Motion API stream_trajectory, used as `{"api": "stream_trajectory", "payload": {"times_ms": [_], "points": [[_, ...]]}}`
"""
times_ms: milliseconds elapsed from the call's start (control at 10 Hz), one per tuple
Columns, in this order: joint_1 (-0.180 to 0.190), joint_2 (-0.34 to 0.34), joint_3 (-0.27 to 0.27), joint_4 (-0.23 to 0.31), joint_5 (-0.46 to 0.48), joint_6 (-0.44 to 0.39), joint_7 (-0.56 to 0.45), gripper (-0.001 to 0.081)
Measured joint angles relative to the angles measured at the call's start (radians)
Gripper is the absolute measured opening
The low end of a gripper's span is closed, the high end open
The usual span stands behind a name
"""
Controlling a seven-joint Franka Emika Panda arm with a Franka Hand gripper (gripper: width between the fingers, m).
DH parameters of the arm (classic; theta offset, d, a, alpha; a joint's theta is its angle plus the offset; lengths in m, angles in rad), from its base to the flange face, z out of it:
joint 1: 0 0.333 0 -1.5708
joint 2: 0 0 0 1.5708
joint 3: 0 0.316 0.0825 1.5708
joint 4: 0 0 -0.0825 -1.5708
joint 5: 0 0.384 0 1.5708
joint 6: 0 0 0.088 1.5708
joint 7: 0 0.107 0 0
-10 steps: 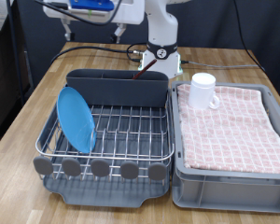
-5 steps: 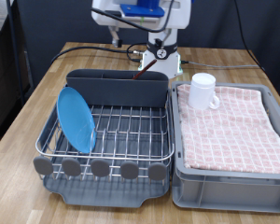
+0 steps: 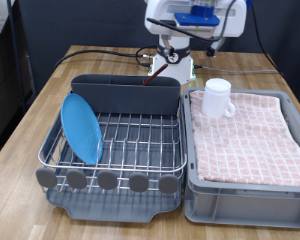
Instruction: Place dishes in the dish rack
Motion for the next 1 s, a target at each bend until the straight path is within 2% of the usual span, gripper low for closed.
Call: {"api": "stream_trajectory", "payload": {"times_ms": [300, 600, 800, 1000], "points": [[0.028, -0.054, 0.044, -0.076, 0.004, 0.05, 0.02, 0.0802], [0.03, -0.05, 0.047, -0.069, 0.004, -0.006, 0.002, 0.0802], [0.043, -0.05, 0.058, -0.058, 0.017, -0.063, -0.017, 0.0802], [0.06, -0.053, 0.069, -0.056, 0.033, -0.077, -0.025, 0.0802]]}}
